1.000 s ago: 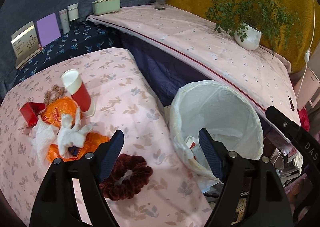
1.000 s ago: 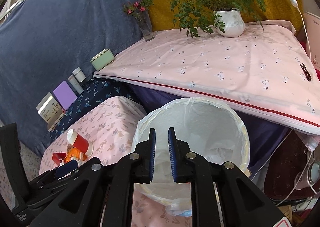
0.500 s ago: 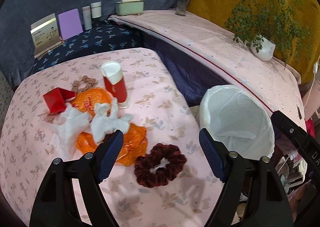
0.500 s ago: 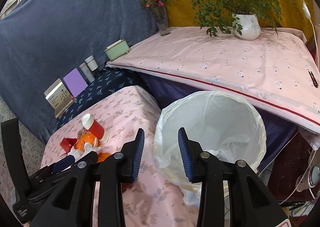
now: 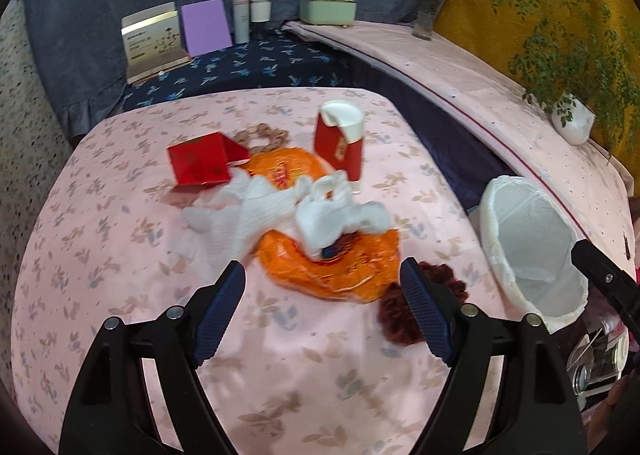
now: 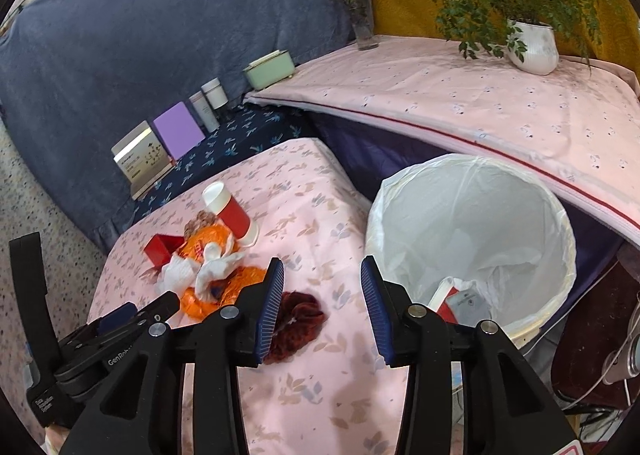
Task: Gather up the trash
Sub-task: 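Move both grippers back over the remaining trash pile, then grasp the white glove with the right gripper while the left grasps the white cloth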
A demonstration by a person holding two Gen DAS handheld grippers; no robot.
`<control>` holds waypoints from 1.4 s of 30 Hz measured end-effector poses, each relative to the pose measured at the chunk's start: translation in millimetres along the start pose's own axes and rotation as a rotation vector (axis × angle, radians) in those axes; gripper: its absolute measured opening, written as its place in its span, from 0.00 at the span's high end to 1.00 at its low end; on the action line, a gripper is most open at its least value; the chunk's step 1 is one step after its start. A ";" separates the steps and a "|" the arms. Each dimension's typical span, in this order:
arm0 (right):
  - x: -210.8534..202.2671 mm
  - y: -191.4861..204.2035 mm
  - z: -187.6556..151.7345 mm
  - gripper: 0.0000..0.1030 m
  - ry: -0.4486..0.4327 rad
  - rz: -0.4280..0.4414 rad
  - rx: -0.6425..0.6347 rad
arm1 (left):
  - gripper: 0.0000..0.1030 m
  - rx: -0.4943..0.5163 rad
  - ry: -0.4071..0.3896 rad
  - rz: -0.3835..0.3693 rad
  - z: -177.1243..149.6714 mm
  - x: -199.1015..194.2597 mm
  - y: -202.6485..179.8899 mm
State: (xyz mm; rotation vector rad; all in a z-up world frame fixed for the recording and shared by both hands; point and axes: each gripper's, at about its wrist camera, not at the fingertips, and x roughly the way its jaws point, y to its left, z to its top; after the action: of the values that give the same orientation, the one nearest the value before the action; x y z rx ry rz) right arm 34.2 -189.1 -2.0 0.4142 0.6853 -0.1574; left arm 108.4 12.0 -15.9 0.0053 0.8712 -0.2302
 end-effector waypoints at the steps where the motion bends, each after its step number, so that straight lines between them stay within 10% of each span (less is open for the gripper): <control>1: 1.7 3.6 -2.0 0.61 0.007 0.003 -0.006 | 0.26 -0.006 0.001 0.004 -1.7 -0.4 3.8; 23: 43.7 73.0 -27.0 0.56 0.115 0.058 -0.117 | 0.17 -0.145 0.024 0.096 -9.3 8.2 93.7; 42: 122.3 108.6 -12.4 0.56 0.194 0.091 -0.125 | 0.29 -0.083 0.082 0.012 27.7 78.2 84.5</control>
State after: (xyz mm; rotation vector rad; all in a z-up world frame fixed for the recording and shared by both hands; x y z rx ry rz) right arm 150.5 -86.1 -54.6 0.3425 0.8612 0.0123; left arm 195.0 76.2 -64.9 -0.0574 0.9616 -0.1832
